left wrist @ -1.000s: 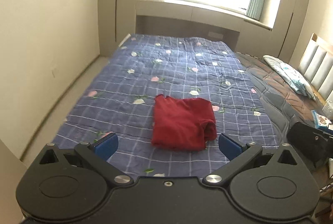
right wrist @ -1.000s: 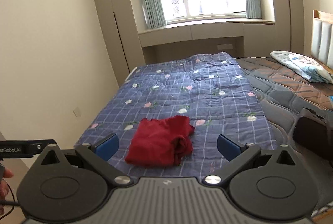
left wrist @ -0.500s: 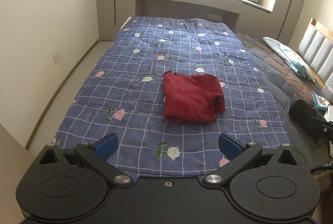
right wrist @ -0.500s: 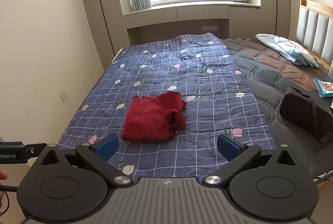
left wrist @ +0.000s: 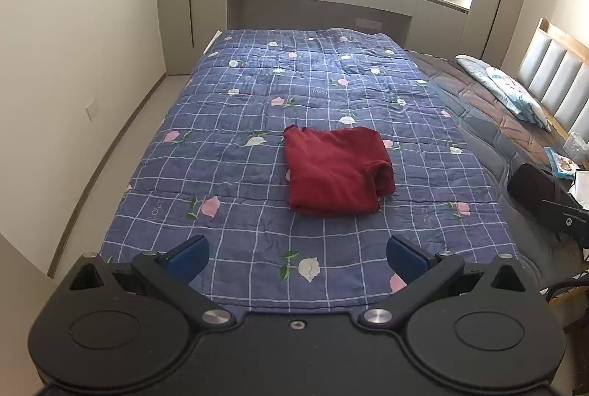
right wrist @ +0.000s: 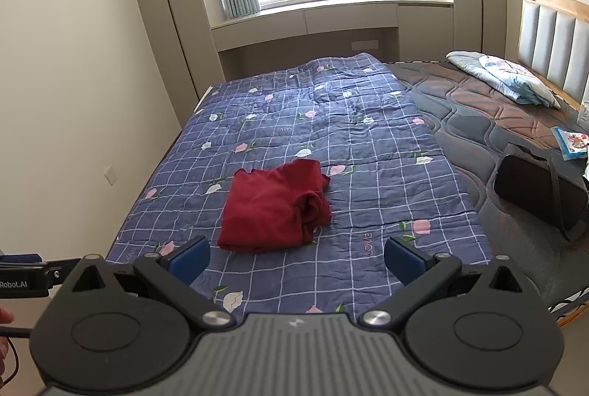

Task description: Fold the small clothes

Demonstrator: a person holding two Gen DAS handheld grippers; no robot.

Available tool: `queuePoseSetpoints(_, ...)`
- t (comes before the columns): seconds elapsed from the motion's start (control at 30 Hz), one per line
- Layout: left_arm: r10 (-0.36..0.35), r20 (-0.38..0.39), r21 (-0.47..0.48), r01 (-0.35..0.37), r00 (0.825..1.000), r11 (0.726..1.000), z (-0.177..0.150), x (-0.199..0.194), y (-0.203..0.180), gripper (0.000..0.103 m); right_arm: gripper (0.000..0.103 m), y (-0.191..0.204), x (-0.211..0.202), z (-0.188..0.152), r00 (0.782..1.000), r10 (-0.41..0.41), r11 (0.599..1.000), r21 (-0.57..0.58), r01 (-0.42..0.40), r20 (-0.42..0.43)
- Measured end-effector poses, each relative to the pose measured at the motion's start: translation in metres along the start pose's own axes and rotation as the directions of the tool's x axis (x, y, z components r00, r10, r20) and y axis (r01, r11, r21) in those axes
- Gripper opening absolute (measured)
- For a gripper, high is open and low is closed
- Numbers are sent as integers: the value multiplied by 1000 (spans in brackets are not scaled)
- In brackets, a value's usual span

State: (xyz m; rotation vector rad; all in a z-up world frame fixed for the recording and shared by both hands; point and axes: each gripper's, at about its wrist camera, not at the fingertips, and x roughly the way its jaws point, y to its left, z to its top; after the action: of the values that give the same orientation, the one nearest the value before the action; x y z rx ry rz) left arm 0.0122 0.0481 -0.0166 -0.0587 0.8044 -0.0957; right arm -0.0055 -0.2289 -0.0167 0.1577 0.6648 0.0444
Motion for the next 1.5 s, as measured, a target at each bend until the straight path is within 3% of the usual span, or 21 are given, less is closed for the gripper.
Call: queuePoseSetpoints(1.5,37,-5,2,-37,999,999,1,-9,-10,102,103,-13,-4,6,999,46,999,6,-46,-4)
